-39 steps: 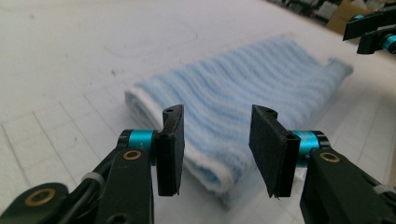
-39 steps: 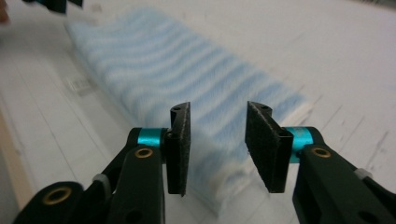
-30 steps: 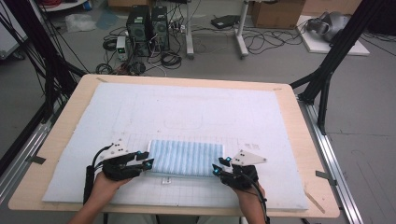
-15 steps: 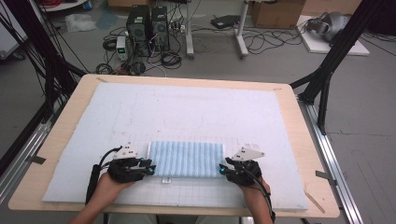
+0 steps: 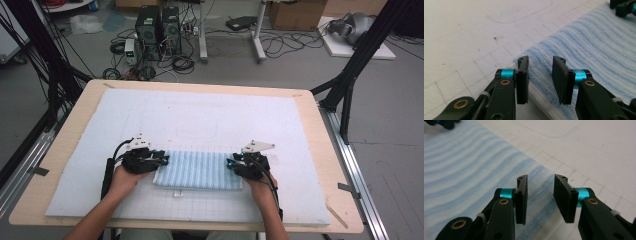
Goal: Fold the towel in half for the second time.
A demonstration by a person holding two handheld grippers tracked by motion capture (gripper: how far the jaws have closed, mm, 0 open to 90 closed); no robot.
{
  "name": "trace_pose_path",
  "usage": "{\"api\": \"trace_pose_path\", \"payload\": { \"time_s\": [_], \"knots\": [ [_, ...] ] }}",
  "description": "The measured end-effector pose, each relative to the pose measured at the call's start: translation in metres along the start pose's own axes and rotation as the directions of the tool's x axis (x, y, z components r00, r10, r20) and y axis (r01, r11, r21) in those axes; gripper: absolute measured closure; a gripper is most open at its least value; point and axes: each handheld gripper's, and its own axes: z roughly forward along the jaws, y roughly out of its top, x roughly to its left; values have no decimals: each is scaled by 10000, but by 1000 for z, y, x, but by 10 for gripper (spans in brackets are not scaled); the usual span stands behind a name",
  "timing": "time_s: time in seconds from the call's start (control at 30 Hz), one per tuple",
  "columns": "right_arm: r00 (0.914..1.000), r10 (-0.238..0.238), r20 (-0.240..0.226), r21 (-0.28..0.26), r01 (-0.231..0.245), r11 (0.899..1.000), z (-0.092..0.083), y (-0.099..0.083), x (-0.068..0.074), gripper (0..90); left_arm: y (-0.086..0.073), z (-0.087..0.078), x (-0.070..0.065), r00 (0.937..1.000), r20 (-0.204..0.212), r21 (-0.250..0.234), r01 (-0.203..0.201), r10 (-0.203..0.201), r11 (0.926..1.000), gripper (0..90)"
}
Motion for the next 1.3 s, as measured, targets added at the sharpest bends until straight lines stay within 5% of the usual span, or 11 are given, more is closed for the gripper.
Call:
{"api": "trace_pose_path", "payload": {
  "time_s": [0.3, 0.47, 0.57, 0.7, 0.83, 1.0, 1.3],
  "knots": [
    [9972, 207, 725, 2, -208, 9998, 1, -1, -19, 599, -1, -2, 5, 9992, -71, -246, -402, 401, 9989, 654],
    [9954, 329, 900, -713, -265, 9971, -20, -6, -21, 473, -1, -17, 18, 9999, -147, -1406, -109, 89, 9900, 583],
    [9938, 469, 1007, -1138, -353, 9929, -33, -10, -23, 401, -2, -26, 25, 9999, 104, -2041, -13, 35, 9789, 529],
    [9918, 663, 1090, -1743, -466, 9836, -50, -12, -25, 298, -1, -39, 30, 9991, -18, -2960, 405, -429, 9543, 376],
    [9805, 573, 1881, -1883, -213, 9819, -63, -17, -22, 126, -3, -48, 35, 9959, -304, -3293, 706, -853, 9416, 174],
    [9730, 245, 2296, -2078, 244, 9779, -82, -26, -19, 114, -7, -58, 39, 9966, -139, -3662, 709, -816, 9278, 165],
    [9640, 436, 2625, -2129, 137, 9770, -96, -35, -27, 113, -12, -60, 36, 9979, -378, -3540, 363, -531, 9345, 172]
  ]
}}
